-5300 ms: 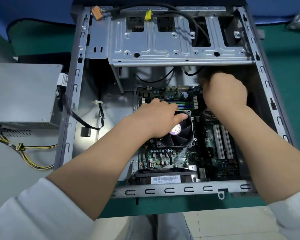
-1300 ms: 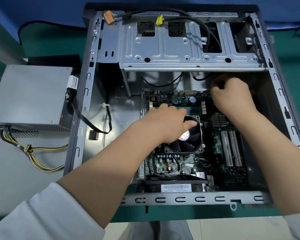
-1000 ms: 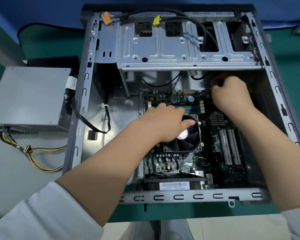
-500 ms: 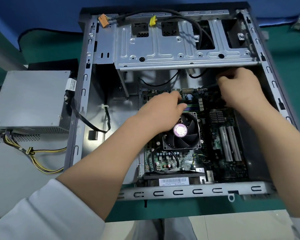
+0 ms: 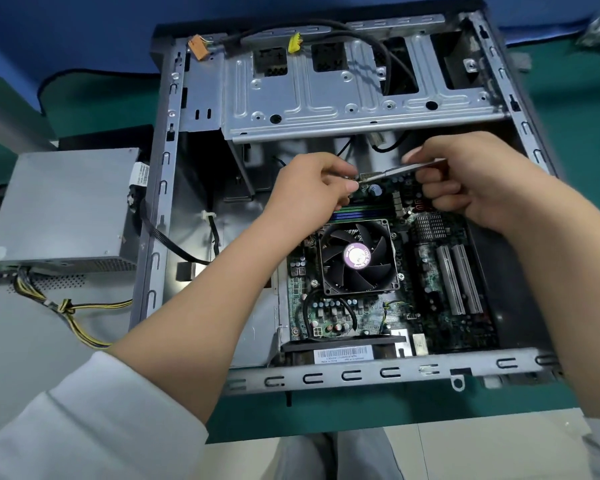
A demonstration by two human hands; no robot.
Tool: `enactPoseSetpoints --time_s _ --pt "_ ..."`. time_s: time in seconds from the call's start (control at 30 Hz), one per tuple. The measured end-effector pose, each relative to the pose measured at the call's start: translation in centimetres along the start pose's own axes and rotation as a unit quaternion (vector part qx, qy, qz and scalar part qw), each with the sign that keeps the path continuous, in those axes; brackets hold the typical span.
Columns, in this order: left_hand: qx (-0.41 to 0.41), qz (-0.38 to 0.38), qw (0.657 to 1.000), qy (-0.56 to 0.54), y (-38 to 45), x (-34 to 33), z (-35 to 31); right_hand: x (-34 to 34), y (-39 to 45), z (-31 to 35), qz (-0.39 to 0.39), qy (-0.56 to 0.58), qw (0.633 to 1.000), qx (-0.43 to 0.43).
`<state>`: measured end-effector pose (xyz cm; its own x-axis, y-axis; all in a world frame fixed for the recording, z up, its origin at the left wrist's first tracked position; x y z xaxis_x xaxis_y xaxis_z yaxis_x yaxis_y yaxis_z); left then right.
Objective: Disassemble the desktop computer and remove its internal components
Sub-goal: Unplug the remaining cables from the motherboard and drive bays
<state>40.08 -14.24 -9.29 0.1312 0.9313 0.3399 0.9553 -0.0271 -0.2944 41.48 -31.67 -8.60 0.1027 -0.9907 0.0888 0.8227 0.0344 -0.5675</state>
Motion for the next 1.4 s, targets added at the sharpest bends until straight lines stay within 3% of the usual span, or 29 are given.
enactPoseSetpoints --time_s 0.17,0.33,0.47,0.73,0.87,1.1,1.2,1.3,1.4 --pt "0.014 0.014 0.996 -0.082 -0.2 0.1 -0.1 -0.5 -0.1 0.2 0.017 0.023 1.000 -0.001" --pt "0.022 0.022 0.990 -0.140 -1.4 0.6 -1.0 -1.2 -1.4 0.9 0.048 0.125 0.991 0.016" --pt "0.018 0.020 0.987 -0.159 -2.9 1.6 -2.1 -3.2 -3.4 2.7 0.090 0.149 0.982 0.068" --pt "-0.001 -0.060 0.960 -0.274 -5.1 7.5 -7.3 -5.2 -6.7 10.2 0.165 0.141 0.967 0.135" --pt "-0.032 -0.096 0.951 -0.293 -6.3 9.9 -9.6 -6.7 -8.5 13.2 0.214 0.157 0.952 0.152" --pt "-0.038 -0.143 0.942 -0.301 -8.3 13.4 -10.3 -12.0 -10.0 14.9 0.302 0.088 0.940 0.135" --pt "-0.012 -0.197 0.945 -0.261 -8.6 16.0 -8.6 -13.2 -8.6 15.9 0.271 0.039 0.946 0.174" --pt "0.018 -0.227 0.951 -0.212 -8.5 19.0 -6.2 -13.9 -5.7 16.0 0.164 -0.081 0.951 0.248" --pt "0.043 -0.262 0.951 -0.161 -7.8 22.0 -3.5 -14.7 -1.9 15.2 0.037 -0.291 0.908 0.300"
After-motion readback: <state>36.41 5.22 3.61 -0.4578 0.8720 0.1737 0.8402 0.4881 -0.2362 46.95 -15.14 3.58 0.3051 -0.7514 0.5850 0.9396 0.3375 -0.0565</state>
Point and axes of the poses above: each hand's wrist, its own y-axis towards the middle knuckle, its own x-axis out of the back of the hand, z = x × y, the point moved 8 cm from there along y, towards the middle knuckle, and after that the axes turned 1 degree about -z, right-handed, at the moved point
